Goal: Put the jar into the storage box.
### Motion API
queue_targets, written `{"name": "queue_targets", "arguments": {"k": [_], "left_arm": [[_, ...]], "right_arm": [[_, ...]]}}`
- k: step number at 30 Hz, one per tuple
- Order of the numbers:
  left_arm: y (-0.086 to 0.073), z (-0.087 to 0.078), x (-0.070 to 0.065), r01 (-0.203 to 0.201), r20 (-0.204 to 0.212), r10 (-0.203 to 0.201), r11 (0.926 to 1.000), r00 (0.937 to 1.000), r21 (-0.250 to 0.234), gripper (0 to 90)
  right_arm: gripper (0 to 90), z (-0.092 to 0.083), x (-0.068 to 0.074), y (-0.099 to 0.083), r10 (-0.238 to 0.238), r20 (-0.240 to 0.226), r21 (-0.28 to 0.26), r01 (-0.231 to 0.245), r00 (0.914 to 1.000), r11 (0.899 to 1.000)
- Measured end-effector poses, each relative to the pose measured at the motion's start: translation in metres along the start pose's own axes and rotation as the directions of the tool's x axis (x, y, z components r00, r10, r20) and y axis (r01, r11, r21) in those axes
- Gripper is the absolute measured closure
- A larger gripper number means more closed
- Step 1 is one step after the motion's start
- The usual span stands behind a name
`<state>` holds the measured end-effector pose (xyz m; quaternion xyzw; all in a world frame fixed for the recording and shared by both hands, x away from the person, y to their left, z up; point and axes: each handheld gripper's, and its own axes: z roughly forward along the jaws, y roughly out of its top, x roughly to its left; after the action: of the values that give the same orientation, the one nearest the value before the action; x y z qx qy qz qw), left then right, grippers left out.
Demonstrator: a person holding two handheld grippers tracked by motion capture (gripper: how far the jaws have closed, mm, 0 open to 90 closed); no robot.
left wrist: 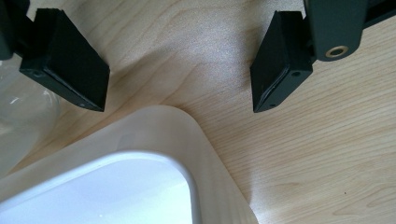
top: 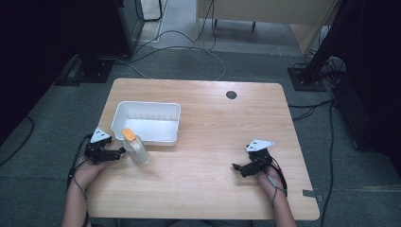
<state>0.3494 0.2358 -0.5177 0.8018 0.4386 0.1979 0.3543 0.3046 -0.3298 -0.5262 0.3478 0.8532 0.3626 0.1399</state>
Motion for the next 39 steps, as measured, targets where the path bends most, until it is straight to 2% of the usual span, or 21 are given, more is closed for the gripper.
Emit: {"name": "queue_targets", "arguments": {"k": [39], "left_arm": [[-0.0002, -0.0002, -0.0001, 0.007, -0.008, -0.007, 1.0000, 0.9999, 0.000, 20.0]], "right_arm": [[0.0, 0.0000, 0.0000, 0.0000, 0.000, 0.000, 0.000, 0.000, 1.0000, 1.000]]}}
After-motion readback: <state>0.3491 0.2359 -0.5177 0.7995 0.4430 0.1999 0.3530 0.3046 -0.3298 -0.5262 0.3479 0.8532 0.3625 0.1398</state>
